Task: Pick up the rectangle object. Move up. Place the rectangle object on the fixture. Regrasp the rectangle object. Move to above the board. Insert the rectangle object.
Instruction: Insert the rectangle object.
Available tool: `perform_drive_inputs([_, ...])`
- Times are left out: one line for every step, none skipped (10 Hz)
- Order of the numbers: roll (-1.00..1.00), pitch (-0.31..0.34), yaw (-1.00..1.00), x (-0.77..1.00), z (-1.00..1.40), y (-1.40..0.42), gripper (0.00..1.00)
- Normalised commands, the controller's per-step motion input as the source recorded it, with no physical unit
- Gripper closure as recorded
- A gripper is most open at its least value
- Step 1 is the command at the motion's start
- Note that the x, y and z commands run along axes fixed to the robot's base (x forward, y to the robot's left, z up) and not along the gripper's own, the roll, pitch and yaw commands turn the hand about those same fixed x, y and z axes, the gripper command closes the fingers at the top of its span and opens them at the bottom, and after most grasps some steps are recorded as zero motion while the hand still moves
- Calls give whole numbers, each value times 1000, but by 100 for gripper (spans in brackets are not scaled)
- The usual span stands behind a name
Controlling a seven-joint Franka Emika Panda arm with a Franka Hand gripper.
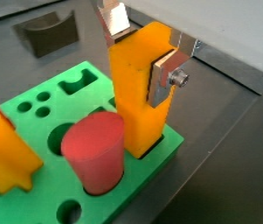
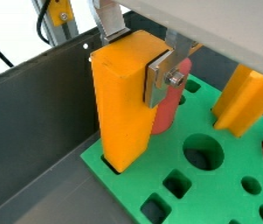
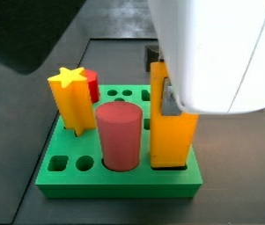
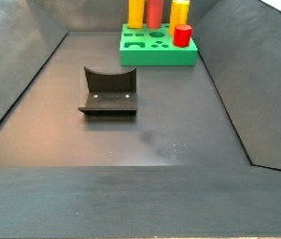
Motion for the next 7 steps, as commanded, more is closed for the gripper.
perform_drive_inputs([67, 29, -63, 186, -140, 0, 100])
perform_drive_inputs([130, 111, -297, 677, -186, 0, 100])
perform_drive_inputs([120, 97, -294, 709, -134, 0, 100])
perform_drive_inputs([96, 86, -286, 720, -69, 0, 100])
perform_drive_inputs([11, 46, -209, 329, 0, 0, 100])
perform_drive_inputs([0, 0, 0, 57, -37, -31, 100])
perform_drive_inputs([116, 16, -103, 189, -197, -180, 100])
